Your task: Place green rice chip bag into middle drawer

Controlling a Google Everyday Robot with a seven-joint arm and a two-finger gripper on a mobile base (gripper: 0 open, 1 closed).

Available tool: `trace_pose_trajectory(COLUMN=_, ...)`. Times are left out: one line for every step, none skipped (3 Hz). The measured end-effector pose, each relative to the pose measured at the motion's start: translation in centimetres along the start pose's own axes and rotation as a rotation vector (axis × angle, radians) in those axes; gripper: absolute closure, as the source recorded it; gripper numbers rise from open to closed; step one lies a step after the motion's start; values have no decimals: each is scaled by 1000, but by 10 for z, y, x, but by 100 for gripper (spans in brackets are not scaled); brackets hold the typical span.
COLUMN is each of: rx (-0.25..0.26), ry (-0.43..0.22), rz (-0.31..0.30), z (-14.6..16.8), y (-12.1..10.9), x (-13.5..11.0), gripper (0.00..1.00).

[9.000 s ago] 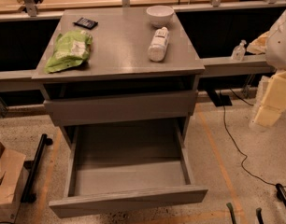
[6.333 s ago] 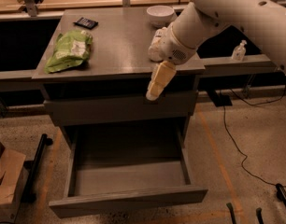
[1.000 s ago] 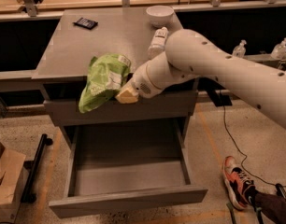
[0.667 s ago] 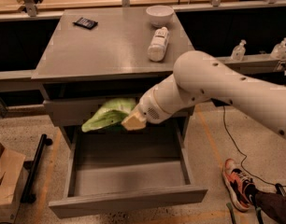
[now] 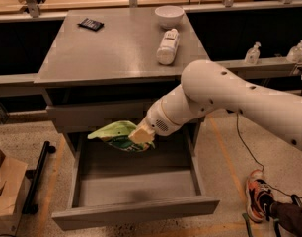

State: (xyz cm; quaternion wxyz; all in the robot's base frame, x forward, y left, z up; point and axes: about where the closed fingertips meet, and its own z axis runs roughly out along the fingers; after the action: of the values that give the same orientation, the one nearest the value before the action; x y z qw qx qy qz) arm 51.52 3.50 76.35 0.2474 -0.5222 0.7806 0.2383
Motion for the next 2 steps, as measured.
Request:
trace_pose_trajectory(rx=-40, ry=37, rz=-21, z=22, y=5, x=8, gripper=100)
trace_pose_trajectory(rx=-89, ry=42, rz=44, z=52, y=4, x=41, gripper=100)
